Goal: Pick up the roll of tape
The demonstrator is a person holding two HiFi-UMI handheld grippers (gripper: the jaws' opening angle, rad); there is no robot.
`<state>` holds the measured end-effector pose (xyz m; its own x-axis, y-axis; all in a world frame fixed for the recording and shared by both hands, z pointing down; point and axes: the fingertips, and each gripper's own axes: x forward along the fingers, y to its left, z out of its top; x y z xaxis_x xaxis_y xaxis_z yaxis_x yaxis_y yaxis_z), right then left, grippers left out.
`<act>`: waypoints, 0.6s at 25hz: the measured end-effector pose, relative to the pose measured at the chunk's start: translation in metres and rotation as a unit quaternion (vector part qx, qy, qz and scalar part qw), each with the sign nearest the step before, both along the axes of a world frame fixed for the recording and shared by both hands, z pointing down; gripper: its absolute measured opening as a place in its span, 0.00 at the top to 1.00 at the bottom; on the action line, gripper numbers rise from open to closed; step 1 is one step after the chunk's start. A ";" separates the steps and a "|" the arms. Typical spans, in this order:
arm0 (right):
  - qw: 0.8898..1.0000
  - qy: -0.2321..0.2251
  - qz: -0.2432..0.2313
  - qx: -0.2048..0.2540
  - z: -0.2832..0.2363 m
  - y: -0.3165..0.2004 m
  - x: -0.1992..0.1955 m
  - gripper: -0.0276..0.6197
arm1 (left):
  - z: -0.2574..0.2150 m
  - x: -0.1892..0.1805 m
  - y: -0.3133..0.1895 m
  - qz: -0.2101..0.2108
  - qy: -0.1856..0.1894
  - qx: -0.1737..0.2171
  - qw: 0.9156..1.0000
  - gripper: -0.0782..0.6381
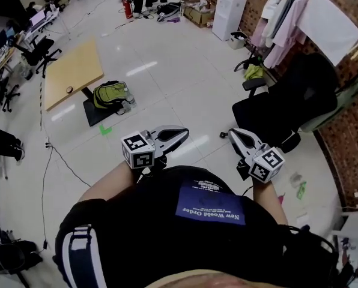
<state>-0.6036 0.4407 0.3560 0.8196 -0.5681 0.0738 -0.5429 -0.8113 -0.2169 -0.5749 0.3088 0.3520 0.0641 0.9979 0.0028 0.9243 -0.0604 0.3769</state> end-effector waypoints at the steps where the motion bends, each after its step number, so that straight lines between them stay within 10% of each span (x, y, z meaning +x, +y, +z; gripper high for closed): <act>1: 1.000 0.001 -0.006 -0.001 0.002 0.002 0.009 0.98 | 0.002 0.009 0.002 -0.004 0.001 0.003 1.000 0.88; 15: 1.000 0.005 0.014 -0.019 -0.013 0.005 0.224 0.98 | -0.009 0.225 0.006 0.016 0.030 -0.027 0.999 0.88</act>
<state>-0.3797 0.4462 0.3431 0.8361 -0.5416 0.0868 -0.5215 -0.8339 -0.1806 -0.3497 0.3143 0.3430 0.0309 0.9981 -0.0539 0.9465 -0.0118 0.3226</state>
